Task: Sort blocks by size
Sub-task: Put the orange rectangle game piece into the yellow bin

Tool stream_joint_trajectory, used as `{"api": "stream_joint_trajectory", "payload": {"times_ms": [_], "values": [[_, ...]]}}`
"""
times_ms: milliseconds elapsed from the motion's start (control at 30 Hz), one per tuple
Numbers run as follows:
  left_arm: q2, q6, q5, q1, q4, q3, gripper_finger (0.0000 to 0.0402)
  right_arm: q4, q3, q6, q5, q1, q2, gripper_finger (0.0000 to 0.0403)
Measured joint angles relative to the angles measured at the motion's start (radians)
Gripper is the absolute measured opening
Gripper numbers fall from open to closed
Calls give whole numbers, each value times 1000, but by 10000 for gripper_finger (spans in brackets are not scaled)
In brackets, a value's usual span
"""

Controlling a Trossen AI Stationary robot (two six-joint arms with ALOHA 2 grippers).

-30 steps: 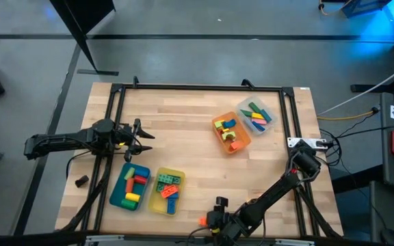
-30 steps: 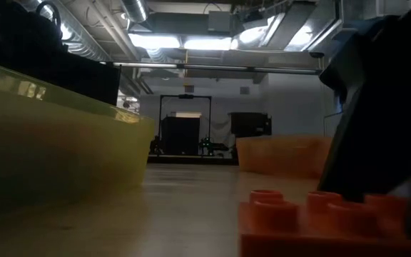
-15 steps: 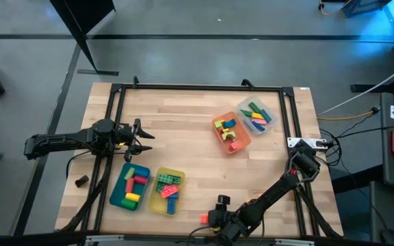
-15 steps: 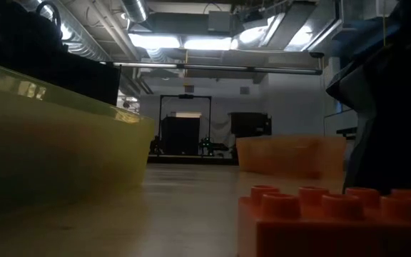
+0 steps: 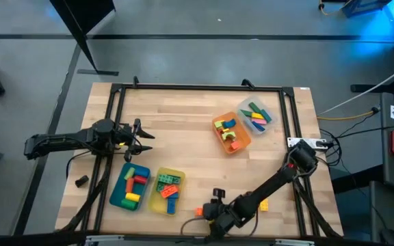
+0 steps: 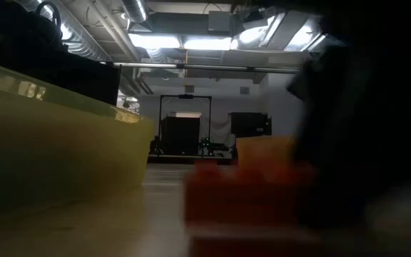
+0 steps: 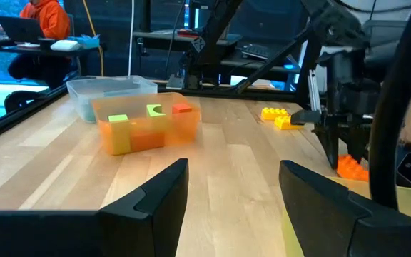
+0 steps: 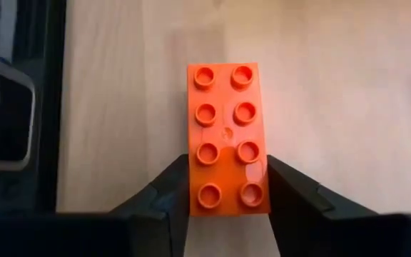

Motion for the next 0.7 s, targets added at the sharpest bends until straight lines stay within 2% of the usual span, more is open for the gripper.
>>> {"api": "stream_joint_trajectory", "payload": {"times_ms": [300,700], "values": [[0,0,0,0,0,0,205,8,0,-92,15,-77,-91,152],[0,0,0,0,0,0,205,301,1,-268,16,-198,-99,155]]}}
